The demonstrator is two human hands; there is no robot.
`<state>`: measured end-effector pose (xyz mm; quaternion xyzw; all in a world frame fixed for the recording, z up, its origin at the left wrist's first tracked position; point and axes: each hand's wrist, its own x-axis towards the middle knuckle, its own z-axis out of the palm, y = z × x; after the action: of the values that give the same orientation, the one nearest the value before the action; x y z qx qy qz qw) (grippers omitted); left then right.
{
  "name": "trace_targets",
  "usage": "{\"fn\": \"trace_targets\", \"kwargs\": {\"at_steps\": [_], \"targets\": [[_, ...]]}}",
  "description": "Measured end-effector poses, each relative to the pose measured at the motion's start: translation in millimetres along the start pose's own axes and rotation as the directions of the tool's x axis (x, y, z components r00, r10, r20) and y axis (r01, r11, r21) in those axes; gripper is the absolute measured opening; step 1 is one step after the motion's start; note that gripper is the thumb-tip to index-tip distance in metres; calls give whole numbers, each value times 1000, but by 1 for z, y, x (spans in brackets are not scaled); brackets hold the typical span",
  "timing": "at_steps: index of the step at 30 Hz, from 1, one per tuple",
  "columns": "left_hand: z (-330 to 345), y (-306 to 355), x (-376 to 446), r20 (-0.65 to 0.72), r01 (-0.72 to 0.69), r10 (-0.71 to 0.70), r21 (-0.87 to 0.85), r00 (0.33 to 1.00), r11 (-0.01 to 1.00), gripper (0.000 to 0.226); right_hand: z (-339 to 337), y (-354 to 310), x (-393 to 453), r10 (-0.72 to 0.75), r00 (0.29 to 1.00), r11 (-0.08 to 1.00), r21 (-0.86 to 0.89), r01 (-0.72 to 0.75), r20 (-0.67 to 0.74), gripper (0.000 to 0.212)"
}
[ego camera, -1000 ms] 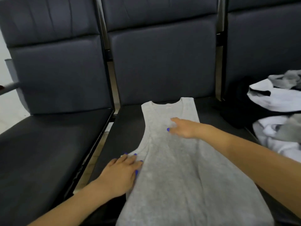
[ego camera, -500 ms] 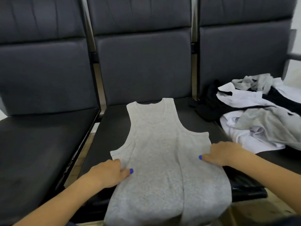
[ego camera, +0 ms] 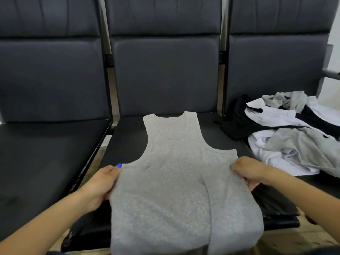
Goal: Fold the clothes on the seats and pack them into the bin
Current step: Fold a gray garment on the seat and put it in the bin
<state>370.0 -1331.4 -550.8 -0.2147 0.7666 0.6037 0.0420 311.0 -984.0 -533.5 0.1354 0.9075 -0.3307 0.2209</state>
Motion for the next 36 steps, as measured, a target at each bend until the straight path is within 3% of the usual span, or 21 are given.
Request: {"fn": "trace_targets", "kwargs": {"at_steps": [3, 5, 8, 10, 13, 17, 21, 26, 30, 32, 34, 36], "targets": [[-14, -6, 3, -55, -137, 148, 174, 987, 975, 21, -9, 7, -1, -18, 999, 993, 118, 24, -44, 23], [-20, -8, 0, -46, -196, 207, 170, 977, 966, 13, -15, 14, 5, -67, 990, 998, -26, 64, -122, 26], [-32, -12, -6, 25, -189, 187, 162, 982, 969, 9, -22, 22, 13, -171, 964, 959, -260, 115, -205, 29], [-40, -12, -11, 94, -161, 144, 218, 985, 963, 16, -24, 25, 17, -185, 969, 945, -300, 130, -162, 26], [-44, -12, -13, 155, -159, 120, 271, 981, 949, 21, -29, 27, 20, -161, 983, 969, -201, 141, -90, 14], [-38, -11, -11, 208, -202, 132, 361, 969, 910, 33, -31, 26, 16, -33, 999, 991, -129, 35, 21, 37], [-33, -9, -4, 208, -217, 148, 362, 967, 906, 37, -25, 18, 12, -10, 1000, 950, -311, 14, 15, 42], [-24, -6, 0, 127, -164, 127, 347, 984, 923, 33, -22, 16, 16, -101, 989, 907, -418, 46, -110, 35], [-24, -4, 7, -195, -244, 324, 346, 926, 906, 47, -14, 18, 19, -196, 952, 829, -559, 34, -233, 63], [-24, -4, 9, -212, -282, 407, 448, 889, 849, 49, -6, 18, 18, -279, 918, 794, -605, 56, -281, 73], [-19, -8, 10, -85, -404, 557, 600, 826, 690, 46, 3, 16, 15, -417, 866, 715, -688, 126, -275, 73], [-11, -13, 10, 87, -540, 675, 677, 733, 499, 39, 16, 12, 14, -592, 781, 655, -684, 321, -200, 65]]}}
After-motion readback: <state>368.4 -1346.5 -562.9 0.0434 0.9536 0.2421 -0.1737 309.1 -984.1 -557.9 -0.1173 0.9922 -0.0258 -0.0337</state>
